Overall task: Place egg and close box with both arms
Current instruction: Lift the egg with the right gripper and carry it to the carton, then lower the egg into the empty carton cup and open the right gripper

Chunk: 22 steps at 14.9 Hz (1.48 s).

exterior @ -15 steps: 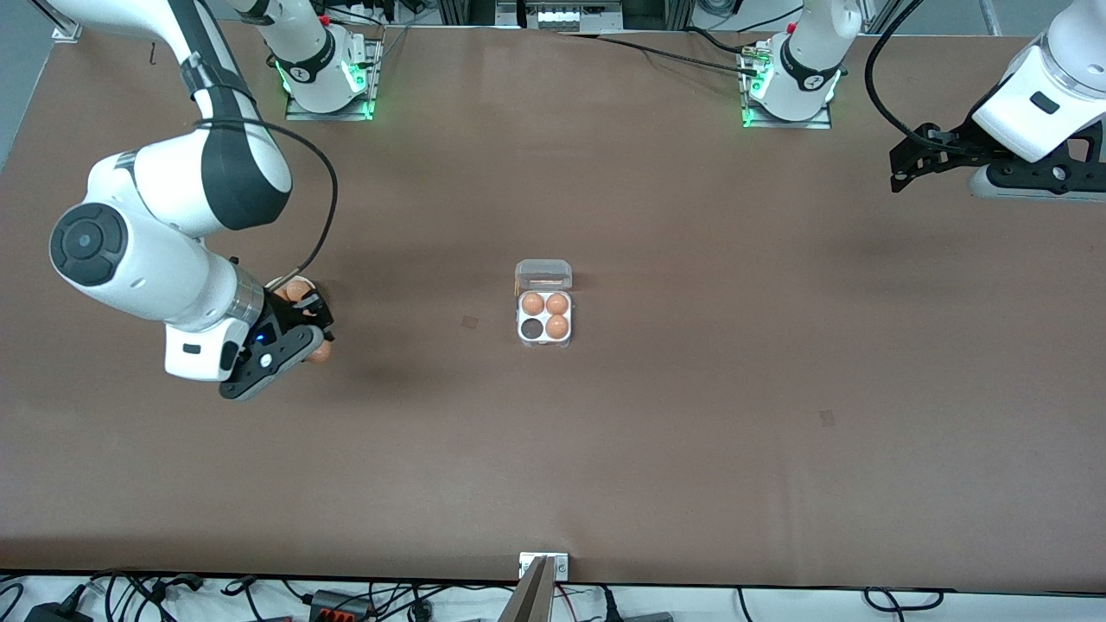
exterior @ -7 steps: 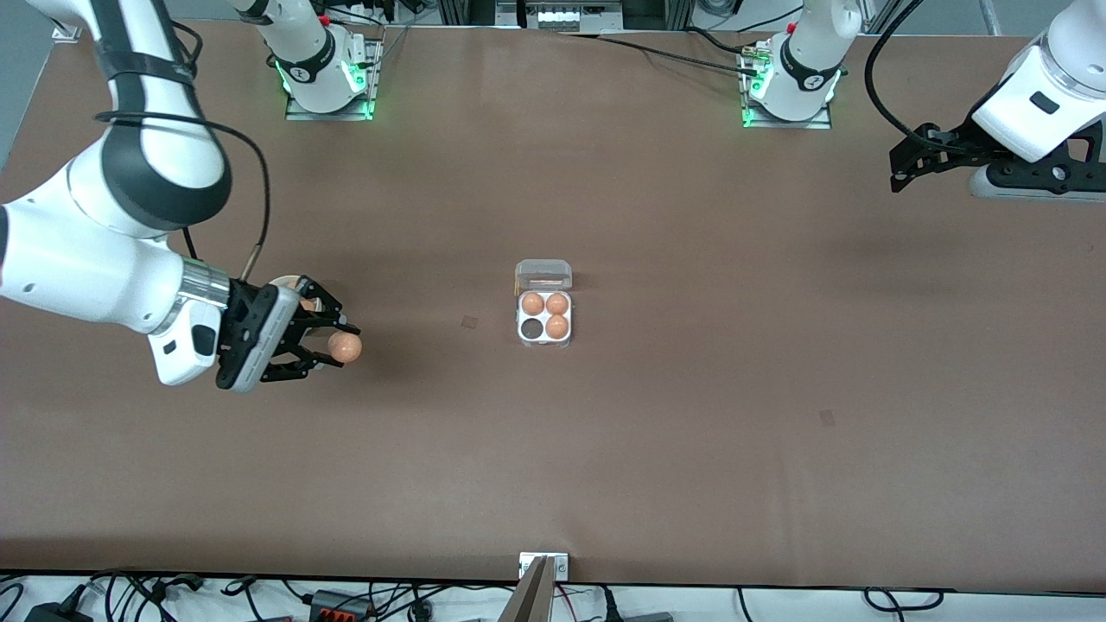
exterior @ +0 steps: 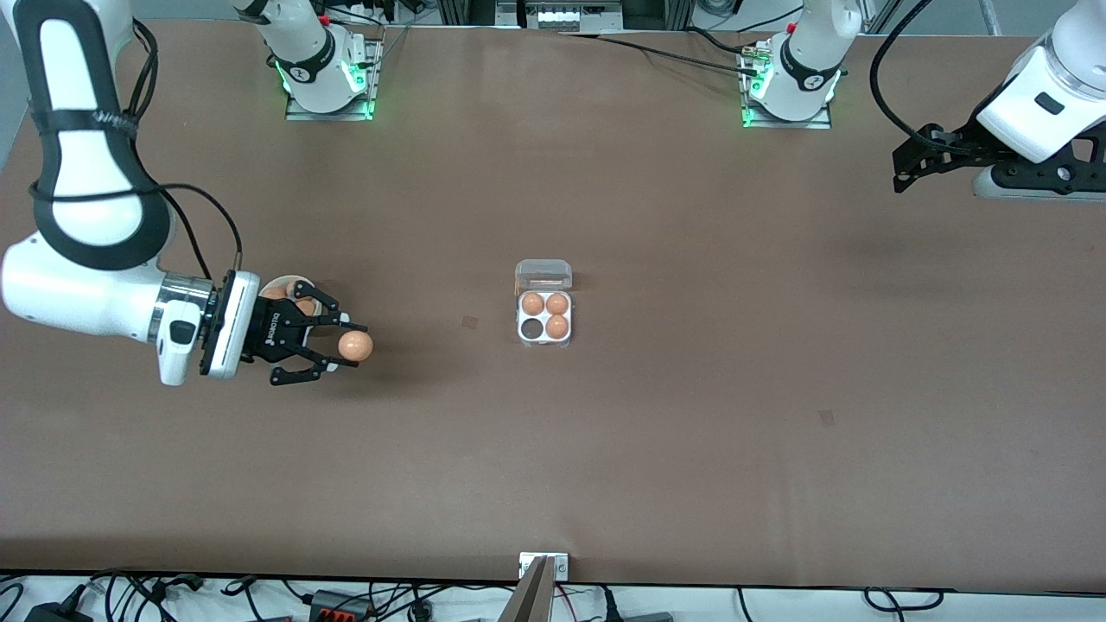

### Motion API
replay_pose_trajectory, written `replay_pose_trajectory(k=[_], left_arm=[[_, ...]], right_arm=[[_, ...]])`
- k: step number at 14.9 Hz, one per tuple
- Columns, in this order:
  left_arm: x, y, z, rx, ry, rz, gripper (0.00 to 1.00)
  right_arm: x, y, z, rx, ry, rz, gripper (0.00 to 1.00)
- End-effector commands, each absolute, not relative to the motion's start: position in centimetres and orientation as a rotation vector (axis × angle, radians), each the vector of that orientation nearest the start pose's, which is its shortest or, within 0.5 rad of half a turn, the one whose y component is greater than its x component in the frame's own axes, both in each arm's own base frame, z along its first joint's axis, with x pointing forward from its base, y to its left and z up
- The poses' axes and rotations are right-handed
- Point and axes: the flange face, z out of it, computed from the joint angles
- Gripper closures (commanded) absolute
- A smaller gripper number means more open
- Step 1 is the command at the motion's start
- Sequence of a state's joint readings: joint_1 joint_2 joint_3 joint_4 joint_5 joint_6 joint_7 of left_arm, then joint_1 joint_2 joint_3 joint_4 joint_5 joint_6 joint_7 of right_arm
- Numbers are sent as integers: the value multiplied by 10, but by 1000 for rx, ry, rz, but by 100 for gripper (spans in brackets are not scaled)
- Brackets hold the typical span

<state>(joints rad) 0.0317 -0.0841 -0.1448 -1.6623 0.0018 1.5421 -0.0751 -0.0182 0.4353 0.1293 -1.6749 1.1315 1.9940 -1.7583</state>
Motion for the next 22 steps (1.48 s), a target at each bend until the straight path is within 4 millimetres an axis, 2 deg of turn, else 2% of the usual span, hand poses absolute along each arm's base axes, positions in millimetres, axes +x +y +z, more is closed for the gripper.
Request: replay_pose_trajectory(k=[1,3,5,8,11,13,16,22], left_arm=[[522,-66,631,-3137,67,66,0],[522,-65,631,-3138,62,66,0],[522,-65,631,-3138,62,66,0],[522,-65,631,-3138,62,66,0],[522,-62,631,-3138,55,66,0],[523,-61,631,-3138,50,66,0],[522,-60,631,-3137,50,68,0],[520,-63,629,-3130,59,99,0]], right_arm=[[641,124,345,-1682,-1342,-988,78],[634,133,325,-1638,-1411,-1016,78],[626,156,298,-1589,-1458,-983,78],[616,200,255,-1538,-1421,-989,78],[602,238,204,-1503,-1448,-1103,78],[589,266,178,-1495,-1409,-1149,78],[581,292,163,-1514,-1430,-1158,78],[571,315,136,-1550,-1412,-1128,78]])
